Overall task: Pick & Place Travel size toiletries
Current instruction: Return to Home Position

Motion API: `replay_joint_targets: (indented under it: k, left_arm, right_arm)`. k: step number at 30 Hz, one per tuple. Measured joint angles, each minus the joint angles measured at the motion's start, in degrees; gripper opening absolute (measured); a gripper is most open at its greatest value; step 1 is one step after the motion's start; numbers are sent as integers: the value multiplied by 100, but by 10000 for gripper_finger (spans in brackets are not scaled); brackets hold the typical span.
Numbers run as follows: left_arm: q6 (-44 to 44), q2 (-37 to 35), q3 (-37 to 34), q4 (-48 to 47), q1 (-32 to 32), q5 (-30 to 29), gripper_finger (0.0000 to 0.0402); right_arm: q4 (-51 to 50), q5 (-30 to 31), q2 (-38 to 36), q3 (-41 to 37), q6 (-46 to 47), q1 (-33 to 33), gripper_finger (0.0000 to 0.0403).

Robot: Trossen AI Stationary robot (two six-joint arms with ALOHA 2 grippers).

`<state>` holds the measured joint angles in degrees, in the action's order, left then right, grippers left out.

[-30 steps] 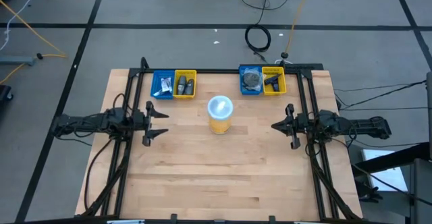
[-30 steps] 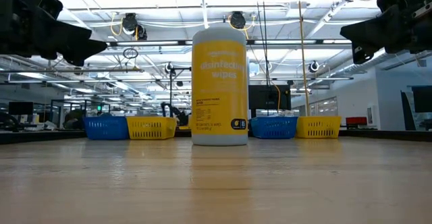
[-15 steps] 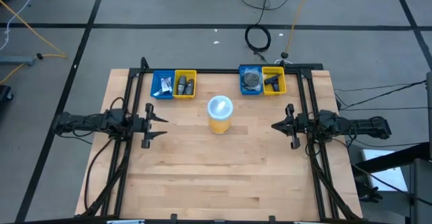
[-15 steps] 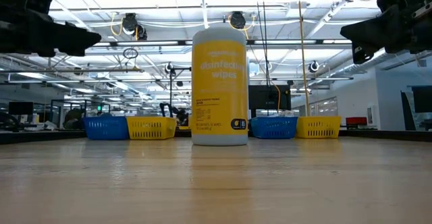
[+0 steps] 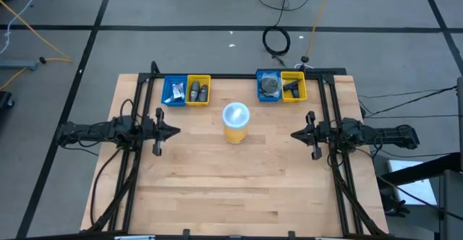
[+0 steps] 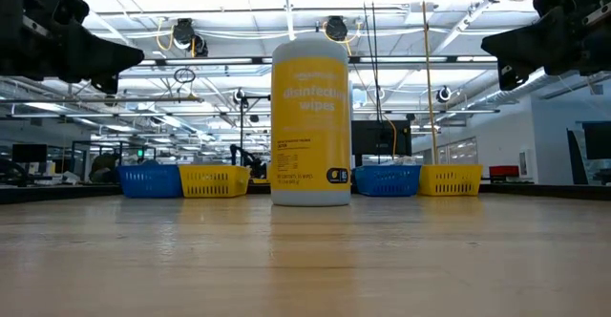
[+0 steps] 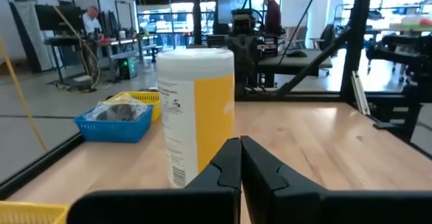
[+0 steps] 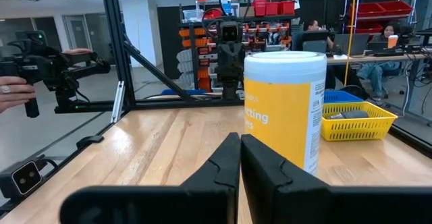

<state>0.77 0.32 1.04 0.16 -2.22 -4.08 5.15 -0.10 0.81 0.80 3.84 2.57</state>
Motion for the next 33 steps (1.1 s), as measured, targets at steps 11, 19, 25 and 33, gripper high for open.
replay_joint_targets:
  k: [11, 19, 25, 33]
  left_arm:
    - [-94, 19, 0, 20, 0, 46, 10]
    - [-100, 37, -9, 129, 0, 50, 19]
    - [-107, 37, -9, 144, 0, 50, 19]
    - [-106, 37, -9, 153, 0, 50, 19]
  right_arm:
    - [0, 0, 1, 2, 0, 0, 8]
    - [0, 0, 1, 7, -2, 2, 8]
    - [0, 0, 1, 4, -1, 1, 9]
    - [1, 1, 0, 4, 0, 1, 9]
